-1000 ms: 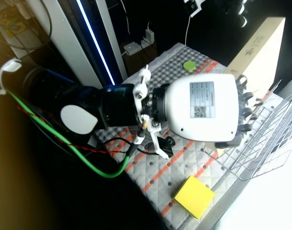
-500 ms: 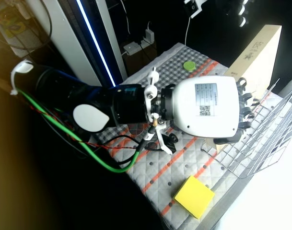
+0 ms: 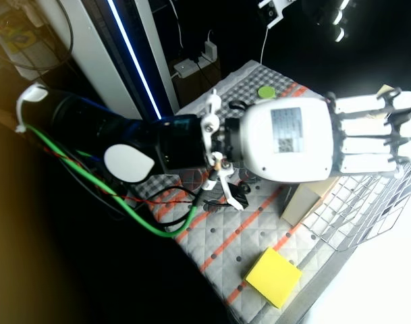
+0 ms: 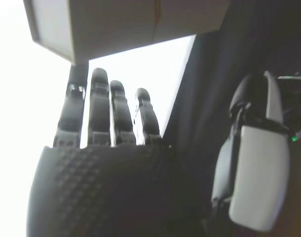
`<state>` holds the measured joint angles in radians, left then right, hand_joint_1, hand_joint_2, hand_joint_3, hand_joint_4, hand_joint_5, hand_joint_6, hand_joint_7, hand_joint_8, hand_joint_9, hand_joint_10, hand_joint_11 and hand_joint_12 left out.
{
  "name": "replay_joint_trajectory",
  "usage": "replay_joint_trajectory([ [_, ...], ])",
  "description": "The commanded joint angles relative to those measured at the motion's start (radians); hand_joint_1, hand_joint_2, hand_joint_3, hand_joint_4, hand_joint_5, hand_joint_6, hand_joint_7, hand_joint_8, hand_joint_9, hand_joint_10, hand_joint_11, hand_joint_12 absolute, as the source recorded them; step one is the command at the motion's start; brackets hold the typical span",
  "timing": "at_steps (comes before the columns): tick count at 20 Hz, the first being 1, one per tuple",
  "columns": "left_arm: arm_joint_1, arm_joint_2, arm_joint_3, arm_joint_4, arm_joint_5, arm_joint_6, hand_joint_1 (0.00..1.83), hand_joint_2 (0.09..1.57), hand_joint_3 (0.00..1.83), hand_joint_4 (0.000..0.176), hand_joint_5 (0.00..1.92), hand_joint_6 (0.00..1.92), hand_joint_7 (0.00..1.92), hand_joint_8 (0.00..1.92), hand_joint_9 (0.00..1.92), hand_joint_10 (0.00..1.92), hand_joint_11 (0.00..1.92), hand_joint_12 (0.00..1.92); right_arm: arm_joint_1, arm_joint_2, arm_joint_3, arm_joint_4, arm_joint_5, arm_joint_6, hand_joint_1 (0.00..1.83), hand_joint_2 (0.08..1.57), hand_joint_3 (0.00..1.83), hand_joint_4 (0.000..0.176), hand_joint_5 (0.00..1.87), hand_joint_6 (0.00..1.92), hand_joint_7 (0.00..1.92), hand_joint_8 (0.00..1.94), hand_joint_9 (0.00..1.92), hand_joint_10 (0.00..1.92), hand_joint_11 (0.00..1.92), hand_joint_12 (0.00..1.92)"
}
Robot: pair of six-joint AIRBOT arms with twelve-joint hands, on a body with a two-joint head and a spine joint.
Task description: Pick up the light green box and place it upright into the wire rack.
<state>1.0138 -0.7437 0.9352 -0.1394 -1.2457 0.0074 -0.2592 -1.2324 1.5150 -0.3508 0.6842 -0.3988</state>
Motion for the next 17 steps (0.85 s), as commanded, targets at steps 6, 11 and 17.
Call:
replay_joint_trajectory([
  [6,0.008,-0.001,-0.008,-0.04,-0.246,-0.007,0.53,1.07,0.0,0.126,0.52,0.0,0.45,0.0,0.37,0.0,0.0,0.34,-0.092,0.186,-0.157,0.098,0.331,0.004,0.44,0.86,0.0,0.176,0.0,0.0,0.0,0.0,0.0,0.0,0.0,0.0],
  [11,0.057,-0.007,-0.019,-0.082,-0.392,-0.007,0.66,1.05,0.0,0.098,0.55,0.0,0.41,0.0,0.32,0.0,0.0,0.08,-0.327,0.345,-0.352,0.226,0.573,0.004,0.6,0.85,0.0,0.172,0.0,0.0,0.03,0.01,0.0,0.0,0.0,0.0],
  [17,0.099,-0.044,-0.004,-0.108,-0.485,-0.007,0.54,1.07,0.0,0.055,0.43,0.0,0.4,0.0,0.31,0.0,0.0,0.58,-0.656,0.376,-0.46,0.414,0.866,0.004,0.45,1.01,0.0,0.091,0.03,0.0,0.12,0.0,0.05,0.0,0.0,0.0],
])
